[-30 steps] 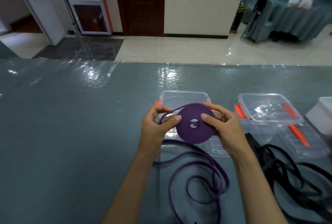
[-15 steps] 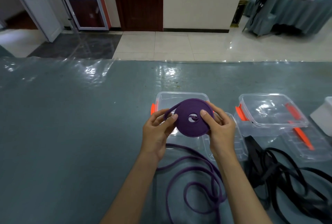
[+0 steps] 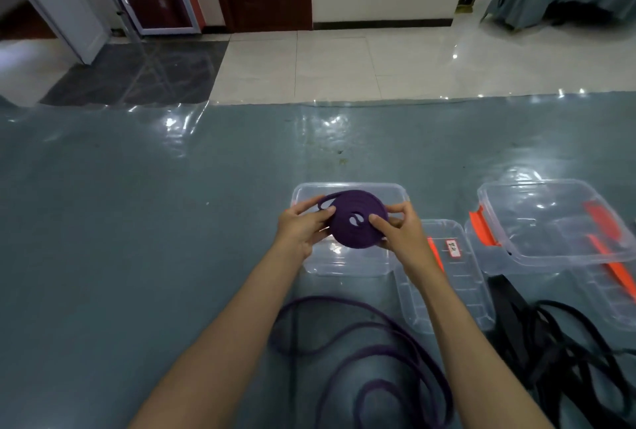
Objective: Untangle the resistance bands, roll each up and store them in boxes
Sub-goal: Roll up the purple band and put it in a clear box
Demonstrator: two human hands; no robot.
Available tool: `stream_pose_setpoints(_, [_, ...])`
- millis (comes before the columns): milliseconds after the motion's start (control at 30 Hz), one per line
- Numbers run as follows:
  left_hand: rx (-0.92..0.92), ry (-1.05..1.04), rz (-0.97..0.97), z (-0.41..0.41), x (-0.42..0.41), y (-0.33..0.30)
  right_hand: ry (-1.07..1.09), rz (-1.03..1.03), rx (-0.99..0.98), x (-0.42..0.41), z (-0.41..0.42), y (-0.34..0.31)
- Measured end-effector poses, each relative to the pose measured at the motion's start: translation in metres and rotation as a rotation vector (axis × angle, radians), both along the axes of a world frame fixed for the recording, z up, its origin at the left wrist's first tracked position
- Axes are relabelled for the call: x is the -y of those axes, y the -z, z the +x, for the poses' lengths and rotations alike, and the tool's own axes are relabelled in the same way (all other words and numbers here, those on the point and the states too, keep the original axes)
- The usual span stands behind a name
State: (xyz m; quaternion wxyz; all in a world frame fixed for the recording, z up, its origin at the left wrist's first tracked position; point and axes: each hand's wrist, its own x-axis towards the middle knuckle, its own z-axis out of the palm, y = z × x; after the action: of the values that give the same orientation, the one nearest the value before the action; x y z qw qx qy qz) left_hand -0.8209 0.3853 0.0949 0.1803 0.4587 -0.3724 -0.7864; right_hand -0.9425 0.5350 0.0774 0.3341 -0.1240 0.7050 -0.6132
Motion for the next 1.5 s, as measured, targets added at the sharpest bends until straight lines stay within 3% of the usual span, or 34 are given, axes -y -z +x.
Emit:
stream_pose_setpoints(300, [0.276, 0.008, -0.071, -0.06, 0.027, 0.084, -0.326, 0.586, -0.026, 0.035, -0.045, 0.055])
stream_pose_setpoints(700, [0.505, 0.039, -0.037, -0.094, 0.039, 0.164, -0.544, 0.839, 0.001, 0.062, -0.066, 0.073])
stream_pose_setpoints(867, [0.555, 0.014, -0.102, -0.099, 0.047, 0.177, -0.523, 0.836, -0.009, 0.069, -0.065, 0.086])
stream_pose_setpoints(1067, [0.684, 0.13, -0.273, -0.096, 0.048, 0.176, -0.597, 0.868, -0.094, 0.07, -0.066, 0.089])
stream_pose_setpoints(1233, [0.801, 0.393, -0.5, -0.09, 0.043, 0.145, -0.51, 0.823, -0.29, 0.064, -0.052, 0.062])
stream_pose_setpoints(1367, [0.818, 0.636, -0.774, -0.074, 0.032, 0.104, -0.315, 0.519, -0.572, 0.032, -0.027, 0.025])
stream_pose_setpoints(1500, [0.611, 0.725, -1.248, -0.032, 0.003, 0.059, -0.134, 0.22, -0.817, -0.015, 0.009, -0.004])
